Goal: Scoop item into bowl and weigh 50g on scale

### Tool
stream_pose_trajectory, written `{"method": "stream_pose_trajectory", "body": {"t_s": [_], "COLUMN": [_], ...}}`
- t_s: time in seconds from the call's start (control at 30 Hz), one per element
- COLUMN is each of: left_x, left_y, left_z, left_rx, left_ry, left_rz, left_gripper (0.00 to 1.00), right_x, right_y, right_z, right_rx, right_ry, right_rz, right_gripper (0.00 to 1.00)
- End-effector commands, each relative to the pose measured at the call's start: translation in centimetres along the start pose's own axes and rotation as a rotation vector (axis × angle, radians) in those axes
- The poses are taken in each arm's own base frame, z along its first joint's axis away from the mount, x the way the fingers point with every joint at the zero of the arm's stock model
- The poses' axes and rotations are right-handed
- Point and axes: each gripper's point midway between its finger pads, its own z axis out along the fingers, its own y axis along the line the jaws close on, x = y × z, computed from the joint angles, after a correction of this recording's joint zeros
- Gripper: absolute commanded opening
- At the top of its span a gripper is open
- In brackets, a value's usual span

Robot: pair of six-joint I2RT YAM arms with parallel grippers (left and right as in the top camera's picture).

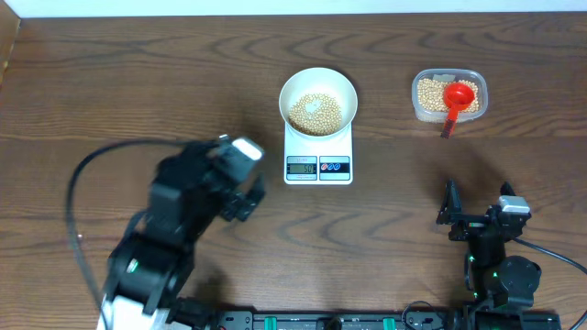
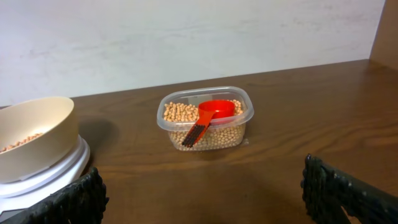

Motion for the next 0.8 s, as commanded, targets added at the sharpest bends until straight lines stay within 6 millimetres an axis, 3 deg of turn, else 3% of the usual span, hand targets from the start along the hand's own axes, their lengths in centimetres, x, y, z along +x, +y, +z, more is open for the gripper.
{"method": "stream_pose_trajectory", "body": {"t_s": [0.0,0.13,0.3,0.5,0.77], "left_x": [1.2,1.9,3.5,6.9,9.0], "left_y": [3.1,5.4,6.7,7.3,7.7], "left_z": [-2.3,-5.0,-6.7,-6.7,-5.6], "left_rx": [-0.163,-0.321,-0.460,-0.557,-0.607], "left_ry": [-0.073,-0.224,-0.356,-0.428,-0.430], "left_rz": [-0.114,-0.195,-0.231,-0.340,-0.350], "left_gripper": [0.98,0.98,0.98,0.98,0.98], "right_x": [0.0,0.1,0.0,0.1,0.1], "right_y": [0.1,0.1,0.1,0.1,0.1], "right_z": [0.0,0.0,0.0,0.0,0.0], "right_rx": [-0.007,-0.007,-0.007,-0.007,-0.007], "right_ry": [-0.001,-0.001,-0.001,-0.001,-0.001], "right_rz": [0.005,0.005,0.005,0.005,0.005], "right_gripper": [0.99,0.99,0.99,0.99,0.99]}}
